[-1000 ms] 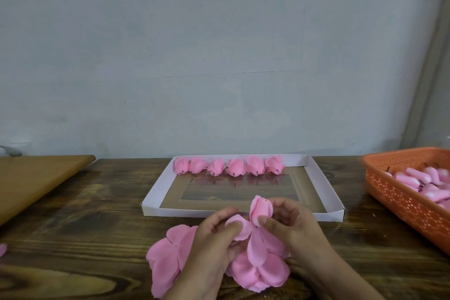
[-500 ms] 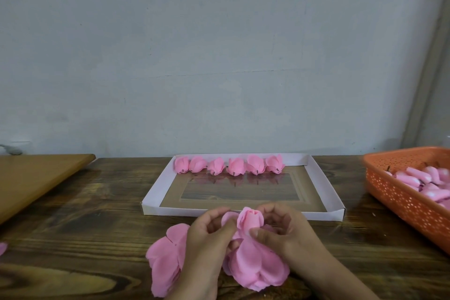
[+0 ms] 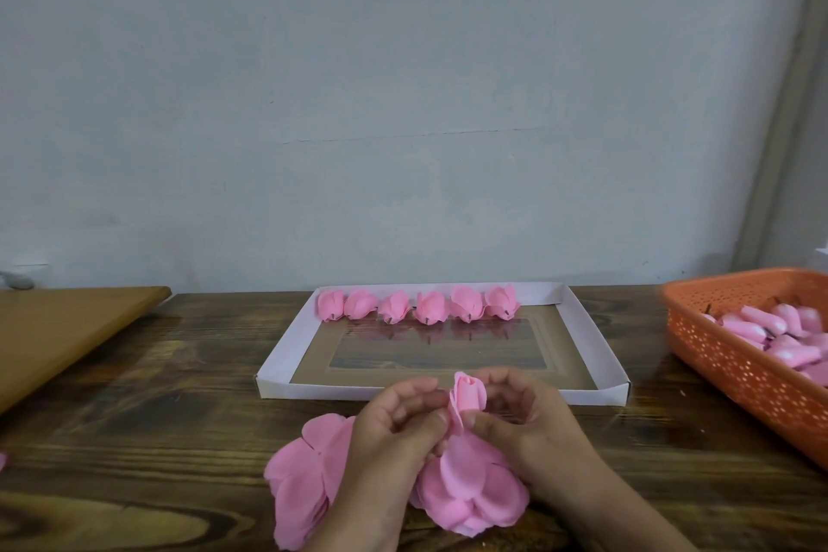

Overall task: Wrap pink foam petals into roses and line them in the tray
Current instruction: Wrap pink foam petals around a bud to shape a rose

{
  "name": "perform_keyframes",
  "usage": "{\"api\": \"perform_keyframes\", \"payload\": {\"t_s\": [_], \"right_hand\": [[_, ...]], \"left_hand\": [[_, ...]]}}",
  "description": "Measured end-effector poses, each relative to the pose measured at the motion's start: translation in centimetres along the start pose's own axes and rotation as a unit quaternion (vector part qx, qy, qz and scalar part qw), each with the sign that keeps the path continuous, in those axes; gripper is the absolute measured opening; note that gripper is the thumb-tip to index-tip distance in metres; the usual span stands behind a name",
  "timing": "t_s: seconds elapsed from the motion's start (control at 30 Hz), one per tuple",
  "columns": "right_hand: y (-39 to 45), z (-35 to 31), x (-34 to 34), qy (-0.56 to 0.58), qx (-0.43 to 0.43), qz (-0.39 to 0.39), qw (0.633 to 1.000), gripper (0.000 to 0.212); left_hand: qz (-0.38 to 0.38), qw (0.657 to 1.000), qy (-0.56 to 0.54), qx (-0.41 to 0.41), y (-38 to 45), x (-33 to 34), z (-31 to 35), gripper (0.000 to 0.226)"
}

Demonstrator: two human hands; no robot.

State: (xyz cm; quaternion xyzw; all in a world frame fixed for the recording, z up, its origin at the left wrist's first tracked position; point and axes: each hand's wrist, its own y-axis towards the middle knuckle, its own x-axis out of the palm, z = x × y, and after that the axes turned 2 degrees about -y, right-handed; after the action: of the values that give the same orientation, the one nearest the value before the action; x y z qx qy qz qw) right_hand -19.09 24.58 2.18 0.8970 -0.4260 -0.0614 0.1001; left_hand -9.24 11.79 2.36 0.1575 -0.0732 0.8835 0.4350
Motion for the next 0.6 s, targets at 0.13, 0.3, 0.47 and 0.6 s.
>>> {"api": "perform_keyframes", "payload": {"t_s": [0.13, 0.3, 0.47, 0.6], "right_hand": [[0.0, -0.1, 0.0, 0.025, -0.006, -0.014, 1.000, 0.022], [-0.3, -0.7, -0.2, 0.063, -0.009, -0.056, 0.996, 0.028], [-0.4, -1.2, -0.2, 0.087, -0.006, -0.084, 0.993, 0.025], [-0.5, -1.2, -0.1, 0.081, -0.003, -0.093, 0.992, 0.031]], "left_hand": [[-0.004, 0.998, 0.044, 0.037, 0.0, 0.0, -0.2, 0.028], [-0.027, 0.995, 0.066, 0.072, -0.4, 0.0, 0.1, 0.018], [-0.033, 0.993, 0.075, 0.085, -0.4, 0.1, 0.2, 0.036], [-0.054, 0.990, 0.090, 0.095, -0.6, 0.1, 0.4, 0.037]]}}
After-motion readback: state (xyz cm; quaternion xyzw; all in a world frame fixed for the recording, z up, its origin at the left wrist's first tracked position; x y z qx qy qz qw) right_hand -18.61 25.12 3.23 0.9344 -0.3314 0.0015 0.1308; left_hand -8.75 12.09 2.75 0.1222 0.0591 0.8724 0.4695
